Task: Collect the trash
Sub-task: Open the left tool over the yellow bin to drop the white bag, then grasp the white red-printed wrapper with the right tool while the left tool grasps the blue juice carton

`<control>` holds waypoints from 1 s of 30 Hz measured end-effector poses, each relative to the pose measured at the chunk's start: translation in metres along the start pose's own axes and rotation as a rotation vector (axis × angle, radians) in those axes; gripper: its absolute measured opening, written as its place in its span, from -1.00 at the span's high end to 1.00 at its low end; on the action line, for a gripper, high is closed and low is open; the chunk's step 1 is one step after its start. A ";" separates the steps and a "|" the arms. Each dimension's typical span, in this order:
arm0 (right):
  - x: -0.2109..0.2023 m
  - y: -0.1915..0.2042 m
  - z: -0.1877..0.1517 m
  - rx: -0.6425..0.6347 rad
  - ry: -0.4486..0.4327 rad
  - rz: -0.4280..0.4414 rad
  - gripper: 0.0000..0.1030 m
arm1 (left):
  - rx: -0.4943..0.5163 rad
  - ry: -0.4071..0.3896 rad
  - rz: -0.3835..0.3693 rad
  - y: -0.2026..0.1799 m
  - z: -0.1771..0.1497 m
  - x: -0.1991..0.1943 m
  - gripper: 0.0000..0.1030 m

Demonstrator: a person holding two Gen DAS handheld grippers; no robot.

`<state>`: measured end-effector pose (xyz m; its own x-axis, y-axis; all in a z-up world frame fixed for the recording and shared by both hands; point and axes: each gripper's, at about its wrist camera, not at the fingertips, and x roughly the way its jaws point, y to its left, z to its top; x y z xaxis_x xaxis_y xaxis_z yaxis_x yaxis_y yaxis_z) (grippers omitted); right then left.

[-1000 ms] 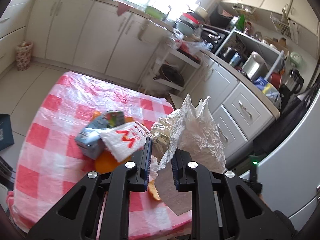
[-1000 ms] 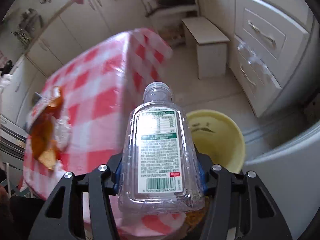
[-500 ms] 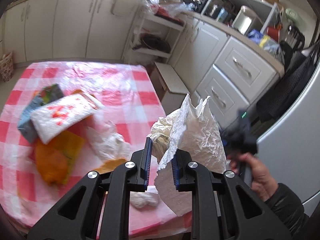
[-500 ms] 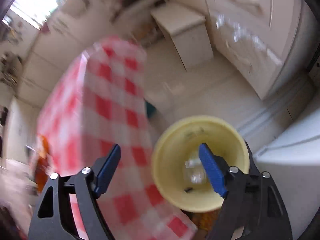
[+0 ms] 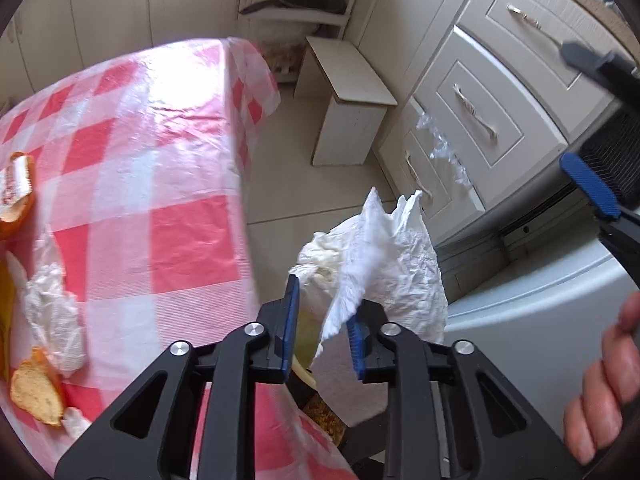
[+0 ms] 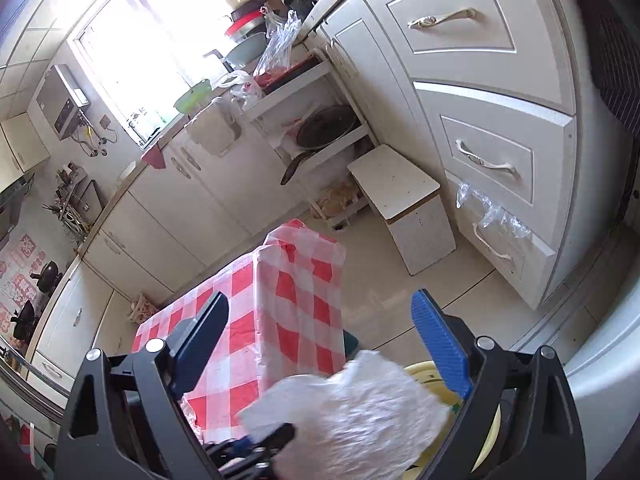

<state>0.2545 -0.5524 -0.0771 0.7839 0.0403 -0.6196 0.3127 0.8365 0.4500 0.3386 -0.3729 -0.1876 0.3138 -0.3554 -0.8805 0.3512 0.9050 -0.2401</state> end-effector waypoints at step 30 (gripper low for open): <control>0.036 0.098 -0.059 -0.204 0.183 0.121 -0.73 | -0.182 -0.362 0.225 0.243 -0.048 -0.239 -0.66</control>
<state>0.2825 -0.4365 -0.0930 0.6933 0.2288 -0.6834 0.0944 0.9112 0.4009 0.3065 -0.0573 -0.0553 0.6633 -0.1748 -0.7276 0.0883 0.9838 -0.1559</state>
